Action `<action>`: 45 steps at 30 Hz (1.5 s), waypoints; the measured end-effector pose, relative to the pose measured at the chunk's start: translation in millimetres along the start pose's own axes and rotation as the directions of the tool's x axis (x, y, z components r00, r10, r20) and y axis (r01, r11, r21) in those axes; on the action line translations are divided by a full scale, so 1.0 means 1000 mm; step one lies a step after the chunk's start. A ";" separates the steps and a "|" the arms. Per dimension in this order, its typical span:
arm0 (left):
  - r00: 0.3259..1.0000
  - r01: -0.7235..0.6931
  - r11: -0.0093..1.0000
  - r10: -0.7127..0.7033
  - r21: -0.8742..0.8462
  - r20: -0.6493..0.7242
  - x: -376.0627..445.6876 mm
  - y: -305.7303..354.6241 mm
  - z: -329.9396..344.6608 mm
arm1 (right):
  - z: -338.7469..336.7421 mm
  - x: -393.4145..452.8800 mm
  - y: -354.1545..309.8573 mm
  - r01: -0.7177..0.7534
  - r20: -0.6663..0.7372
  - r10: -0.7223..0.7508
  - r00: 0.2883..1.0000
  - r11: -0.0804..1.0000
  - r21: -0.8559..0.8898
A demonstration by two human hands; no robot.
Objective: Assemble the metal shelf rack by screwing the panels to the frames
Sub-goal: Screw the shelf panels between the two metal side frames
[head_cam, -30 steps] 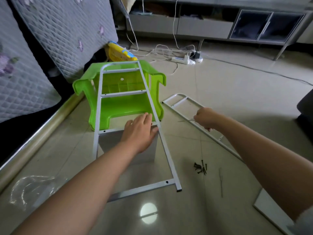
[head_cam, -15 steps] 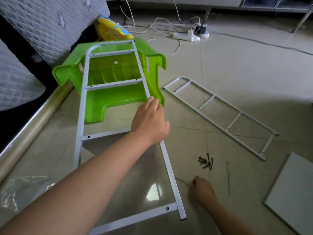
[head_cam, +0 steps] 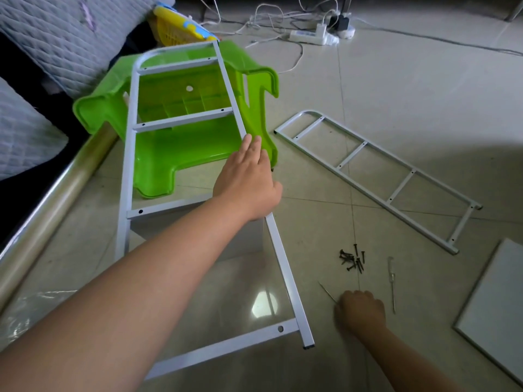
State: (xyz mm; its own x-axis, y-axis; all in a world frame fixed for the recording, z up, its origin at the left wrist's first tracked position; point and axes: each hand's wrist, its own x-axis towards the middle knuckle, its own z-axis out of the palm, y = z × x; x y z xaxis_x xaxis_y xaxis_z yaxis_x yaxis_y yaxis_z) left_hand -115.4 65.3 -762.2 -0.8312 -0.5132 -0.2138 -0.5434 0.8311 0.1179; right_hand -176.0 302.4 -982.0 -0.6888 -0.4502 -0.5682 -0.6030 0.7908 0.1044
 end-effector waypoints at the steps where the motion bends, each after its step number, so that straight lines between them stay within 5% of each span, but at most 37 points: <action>1: 1.000 0.002 1.000 -0.002 -0.003 0.004 0.000 0.000 0.000 | -0.005 0.004 0.001 -0.010 -0.017 0.011 1.000 1.000 0.008; 9: 1.000 0.008 1.000 -0.007 -0.015 0.030 0.000 0.002 -0.002 | -0.065 0.055 0.012 -0.023 -0.144 0.027 0.989 0.999 0.032; 39: 1.000 0.004 1.000 -0.004 -0.014 0.001 0.002 0.000 0.002 | -0.085 0.061 0.000 -0.181 0.122 0.156 0.980 0.955 0.235; 43: 1.000 0.013 1.000 -0.013 -0.007 0.010 0.002 0.000 0.002 | -0.111 0.053 -0.001 -0.159 0.201 0.089 0.976 0.918 0.364; 45: 1.000 0.017 1.000 -0.017 -0.006 0.003 0.001 0.001 0.001 | -0.120 0.055 0.003 -0.155 0.204 0.045 0.978 0.810 0.565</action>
State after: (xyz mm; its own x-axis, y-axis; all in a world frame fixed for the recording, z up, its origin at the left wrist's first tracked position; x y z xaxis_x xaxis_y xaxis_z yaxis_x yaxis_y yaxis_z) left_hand -116.9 65.3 -763.6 -0.8216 -0.5264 -0.2188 -0.5581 0.8210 0.1204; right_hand -264.0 230.4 -914.5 -0.6184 -0.3199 -0.7178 -0.1539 0.9450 -0.2885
